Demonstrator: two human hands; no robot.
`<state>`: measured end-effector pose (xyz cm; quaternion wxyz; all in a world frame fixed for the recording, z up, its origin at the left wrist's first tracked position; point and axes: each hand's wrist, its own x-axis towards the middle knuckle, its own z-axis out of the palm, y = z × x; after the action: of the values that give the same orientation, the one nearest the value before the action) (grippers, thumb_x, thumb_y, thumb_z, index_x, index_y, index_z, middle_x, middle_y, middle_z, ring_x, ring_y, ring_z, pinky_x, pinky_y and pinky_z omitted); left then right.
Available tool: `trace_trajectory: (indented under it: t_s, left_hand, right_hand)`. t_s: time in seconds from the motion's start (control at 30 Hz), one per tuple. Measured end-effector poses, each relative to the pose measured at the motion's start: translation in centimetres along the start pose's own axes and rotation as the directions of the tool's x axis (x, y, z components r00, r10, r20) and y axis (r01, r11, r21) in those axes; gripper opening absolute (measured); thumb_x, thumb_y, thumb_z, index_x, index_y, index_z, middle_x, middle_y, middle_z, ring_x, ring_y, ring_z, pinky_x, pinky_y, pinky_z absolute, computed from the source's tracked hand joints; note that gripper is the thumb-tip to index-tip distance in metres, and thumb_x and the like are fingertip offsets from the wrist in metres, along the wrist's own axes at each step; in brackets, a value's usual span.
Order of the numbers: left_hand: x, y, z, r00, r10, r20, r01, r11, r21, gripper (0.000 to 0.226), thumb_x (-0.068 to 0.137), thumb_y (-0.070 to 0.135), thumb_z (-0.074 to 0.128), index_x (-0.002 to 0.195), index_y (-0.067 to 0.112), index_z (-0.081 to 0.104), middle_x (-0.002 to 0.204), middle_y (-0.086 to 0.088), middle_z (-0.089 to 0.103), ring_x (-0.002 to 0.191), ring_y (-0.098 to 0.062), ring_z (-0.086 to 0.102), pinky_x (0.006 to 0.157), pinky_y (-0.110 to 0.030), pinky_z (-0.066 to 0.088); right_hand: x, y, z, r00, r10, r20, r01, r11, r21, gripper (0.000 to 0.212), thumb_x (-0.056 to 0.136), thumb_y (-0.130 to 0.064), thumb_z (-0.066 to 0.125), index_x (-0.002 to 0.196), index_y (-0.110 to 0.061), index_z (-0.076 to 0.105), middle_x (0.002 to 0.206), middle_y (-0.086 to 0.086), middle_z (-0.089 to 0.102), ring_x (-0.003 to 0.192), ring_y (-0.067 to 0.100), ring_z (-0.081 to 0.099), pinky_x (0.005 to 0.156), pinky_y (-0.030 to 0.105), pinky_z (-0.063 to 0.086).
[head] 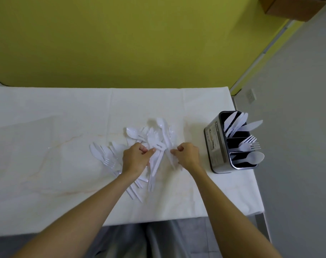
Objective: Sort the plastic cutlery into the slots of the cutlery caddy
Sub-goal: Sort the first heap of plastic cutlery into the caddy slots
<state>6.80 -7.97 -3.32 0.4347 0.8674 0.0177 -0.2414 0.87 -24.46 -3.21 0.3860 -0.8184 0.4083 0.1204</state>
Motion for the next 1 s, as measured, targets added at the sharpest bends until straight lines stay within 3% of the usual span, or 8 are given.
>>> trace_trajectory:
  t_s: [0.13,0.23,0.33,0.43,0.57,0.8,0.9,1.0]
  left_hand:
    - [-0.5,-1.0,0.0,0.998,0.056,-0.012,-0.056,0.998,0.021,0.026,0.082,0.031,0.074,0.074,0.010,0.060,0.062,-0.005,0.067,0.061,-0.024,0.067,0.071,-0.042,0.058]
    - [-1.0,-1.2,0.2,0.989,0.145,-0.027,-0.141,0.985,0.103,0.022,0.084,0.029,0.072,0.075,0.013,0.059,0.065,-0.002,0.065,0.066,-0.019,0.063,0.068,-0.032,0.053]
    - [-1.4,-1.1,0.5,0.966,0.258,-0.006,-0.251,0.942,0.223,0.021,0.084,0.033,0.071,0.078,0.019,0.056,0.070,0.007,0.056,0.071,-0.013,0.055,0.063,-0.027,0.048]
    - [-1.7,-0.9,1.0,0.951,0.308,0.031,-0.293,0.861,0.415,0.026,0.082,0.047,0.067,0.085,0.022,0.060,0.083,0.011,0.055,0.086,-0.010,0.048,0.065,-0.027,0.047]
    - [-2.2,-0.8,1.5,0.957,0.278,0.078,-0.273,0.786,0.554,0.029,0.081,0.052,0.065,0.082,0.024,0.069,0.090,0.008,0.057,0.096,-0.013,0.049,0.066,-0.028,0.044]
    - [-2.3,-1.7,0.5,0.986,0.168,0.000,-0.166,0.972,0.167,0.023,0.080,0.033,0.075,0.068,0.017,0.064,0.065,0.005,0.064,0.061,-0.007,0.061,0.059,-0.018,0.046]
    - [-3.0,-1.9,-0.2,0.993,0.109,-0.044,-0.109,0.994,0.010,0.027,0.080,0.028,0.076,0.065,0.014,0.058,0.056,0.006,0.061,0.052,-0.003,0.058,0.055,-0.012,0.044]
    - [-3.4,-2.2,-0.4,0.999,0.037,-0.038,-0.039,0.998,-0.055,0.029,0.081,0.027,0.076,0.067,0.010,0.056,0.056,0.002,0.063,0.046,-0.008,0.062,0.055,-0.024,0.051]
  right_hand:
    - [-1.2,2.0,-1.1,0.994,0.071,-0.088,-0.053,0.981,0.186,0.036,0.091,-0.021,0.067,0.063,-0.009,0.047,0.062,0.005,0.052,0.055,0.021,0.066,0.042,0.017,0.041]
    - [-1.9,3.5,-1.5,0.991,0.110,-0.075,-0.092,0.973,0.211,0.025,0.090,-0.020,0.069,0.077,-0.002,0.059,0.070,0.007,0.061,0.054,0.015,0.062,0.050,0.021,0.046]
    - [-2.1,3.9,-1.5,0.981,0.119,-0.150,-0.082,0.969,0.233,0.024,0.086,-0.019,0.073,0.102,-0.006,0.059,0.094,0.007,0.064,0.077,0.021,0.063,0.068,0.029,0.053]
    - [-2.3,2.7,-0.9,0.952,-0.052,-0.300,0.093,0.988,0.124,0.024,0.088,-0.021,0.070,0.104,-0.008,0.057,0.097,0.007,0.058,0.082,0.018,0.056,0.070,0.028,0.045]
    - [-1.9,0.3,1.0,0.982,-0.170,-0.083,0.168,0.985,-0.034,0.028,0.088,-0.037,0.068,0.089,-0.010,0.062,0.081,0.002,0.061,0.074,0.016,0.057,0.068,0.028,0.048]
    - [-1.3,2.6,0.1,0.992,0.034,-0.119,-0.008,0.977,0.213,0.017,0.088,-0.025,0.068,0.082,-0.011,0.061,0.082,0.005,0.066,0.078,0.025,0.067,0.067,0.031,0.055]
    - [-2.1,2.9,0.3,0.980,-0.074,-0.184,0.079,0.997,0.024,0.032,0.084,-0.031,0.073,0.099,-0.010,0.055,0.097,0.000,0.055,0.082,0.020,0.059,0.068,0.030,0.050]
    - [-2.4,1.0,1.8,0.951,-0.254,-0.175,0.235,0.964,-0.121,0.041,0.087,-0.035,0.070,0.112,-0.011,0.048,0.104,-0.001,0.046,0.085,0.019,0.053,0.068,0.031,0.046]
